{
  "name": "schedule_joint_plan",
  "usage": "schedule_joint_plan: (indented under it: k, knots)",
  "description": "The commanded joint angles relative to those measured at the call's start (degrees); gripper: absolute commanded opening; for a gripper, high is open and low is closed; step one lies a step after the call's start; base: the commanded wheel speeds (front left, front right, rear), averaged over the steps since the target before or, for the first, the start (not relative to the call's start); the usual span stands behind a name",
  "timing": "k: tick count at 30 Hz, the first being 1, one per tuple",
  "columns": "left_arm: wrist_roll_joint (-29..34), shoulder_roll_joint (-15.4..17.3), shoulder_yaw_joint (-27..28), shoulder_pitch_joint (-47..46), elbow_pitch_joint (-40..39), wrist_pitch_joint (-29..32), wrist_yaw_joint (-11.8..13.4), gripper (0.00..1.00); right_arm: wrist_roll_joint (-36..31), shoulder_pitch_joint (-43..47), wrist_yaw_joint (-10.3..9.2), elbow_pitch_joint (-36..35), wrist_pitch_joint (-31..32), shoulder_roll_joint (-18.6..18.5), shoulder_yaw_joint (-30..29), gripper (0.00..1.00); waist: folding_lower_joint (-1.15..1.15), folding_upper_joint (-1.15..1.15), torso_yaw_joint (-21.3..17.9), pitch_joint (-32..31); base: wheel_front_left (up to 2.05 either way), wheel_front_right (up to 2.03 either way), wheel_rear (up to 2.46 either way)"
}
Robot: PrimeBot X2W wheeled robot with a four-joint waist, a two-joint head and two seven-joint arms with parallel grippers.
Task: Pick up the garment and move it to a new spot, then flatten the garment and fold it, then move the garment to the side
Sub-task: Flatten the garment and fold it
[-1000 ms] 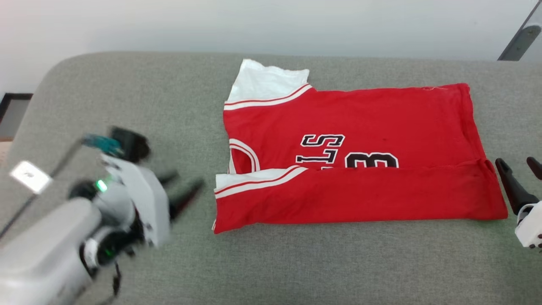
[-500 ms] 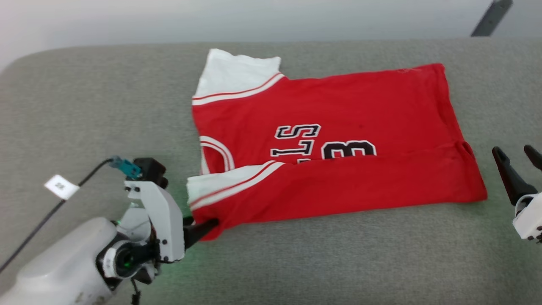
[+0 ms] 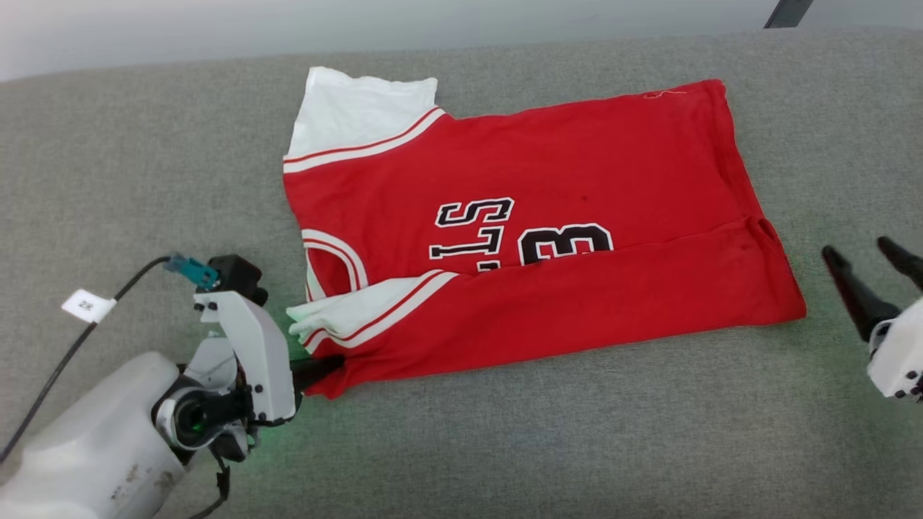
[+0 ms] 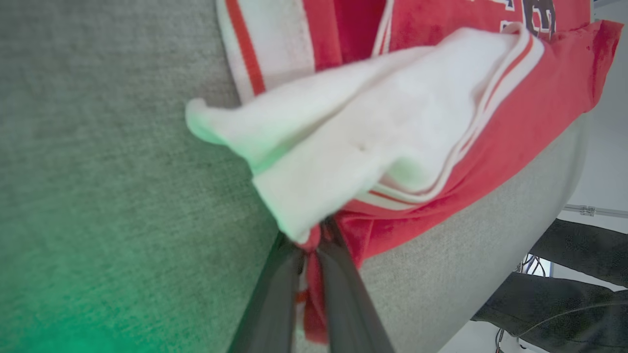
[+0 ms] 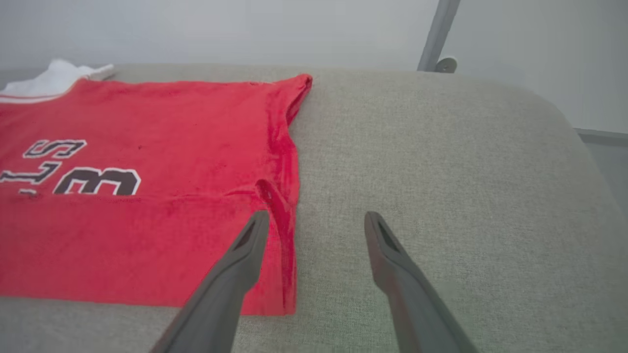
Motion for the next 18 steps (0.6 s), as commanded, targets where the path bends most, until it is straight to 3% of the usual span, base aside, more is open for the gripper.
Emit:
schedule_joint_plan:
  k: [1,7,15,16,17,18]
  knots:
    - [0.8,-3.0,-1.7,1.2,0.9,-0.1,0.0,0.0,-0.3,-1.6,-0.09,-0.2,3.2,-1.4,2.6,1.0,0.0,0.0,0.4,0.1,0.0,0.0,0.0]
    - [3.3,-3.9,-2.6,-0.6,0.6,-1.1,-1.0,0.0,2.0,-6.8,-0.09,1.9,17.4,-5.4,10.3,1.0,0.0,0.0,1.8,1.4,0.0,0.0,0.0]
    - [4.8,-5.1,-3.0,-1.7,0.8,-2.2,-1.9,0.0,3.5,-12.3,-0.09,8.9,24.0,-4.9,16.0,1.0,0.0,0.0,3.4,3.0,0.0,0.0,0.0]
    - [5.1,-5.4,-3.0,-1.9,0.9,-2.3,-1.9,0.0,3.7,-12.7,-0.09,10.2,23.9,-4.7,16.2,0.96,0.0,0.0,3.6,3.1,0.0,0.0,0.0]
    - [5.1,-5.5,-3.1,-2.0,1.1,-2.6,-2.0,0.0,3.9,-13.0,-0.09,11.2,24.1,-4.5,16.9,0.53,0.0,0.0,3.8,3.1,0.0,0.0,0.0]
    - [5.2,-5.7,-3.1,-2.0,1.3,-2.7,-2.1,0.0,4.0,-13.1,-0.09,12.0,23.8,-4.3,17.5,0.35,0.0,0.0,3.9,3.1,0.0,0.0,0.0]
